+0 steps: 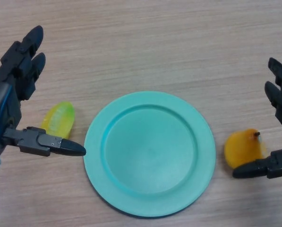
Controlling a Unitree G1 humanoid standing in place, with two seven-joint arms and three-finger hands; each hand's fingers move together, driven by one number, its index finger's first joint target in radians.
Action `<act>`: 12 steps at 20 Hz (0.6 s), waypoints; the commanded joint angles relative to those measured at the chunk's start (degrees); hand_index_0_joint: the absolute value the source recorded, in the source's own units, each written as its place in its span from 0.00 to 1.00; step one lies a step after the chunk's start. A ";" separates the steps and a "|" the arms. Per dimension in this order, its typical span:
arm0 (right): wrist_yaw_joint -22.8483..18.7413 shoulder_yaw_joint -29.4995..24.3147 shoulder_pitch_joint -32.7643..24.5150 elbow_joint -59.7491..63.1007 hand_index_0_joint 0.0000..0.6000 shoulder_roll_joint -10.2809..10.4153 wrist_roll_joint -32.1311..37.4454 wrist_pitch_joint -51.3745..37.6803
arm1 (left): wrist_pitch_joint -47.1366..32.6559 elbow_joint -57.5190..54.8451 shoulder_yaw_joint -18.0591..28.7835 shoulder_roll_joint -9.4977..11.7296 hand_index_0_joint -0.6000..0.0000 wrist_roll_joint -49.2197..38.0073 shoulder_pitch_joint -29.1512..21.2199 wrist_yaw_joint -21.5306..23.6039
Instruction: Pick up the yellow pear and place it on the plate
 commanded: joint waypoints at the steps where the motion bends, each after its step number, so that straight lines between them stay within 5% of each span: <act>1: -1.86 -4.31 -1.47 2.52 0.00 -1.90 1.01 -12.40 | -6.49 -3.26 2.04 2.16 1.00 1.28 -2.33 1.69; 11: -6.06 -1.25 -7.03 29.31 0.00 -3.50 -0.78 -30.09 | -5.59 -3.27 1.97 2.02 1.00 2.10 -2.00 0.91; 12: -6.25 -1.13 -7.14 30.00 0.08 -3.49 -0.83 -30.83 | -5.61 -3.27 2.02 2.05 1.00 2.14 -1.97 0.83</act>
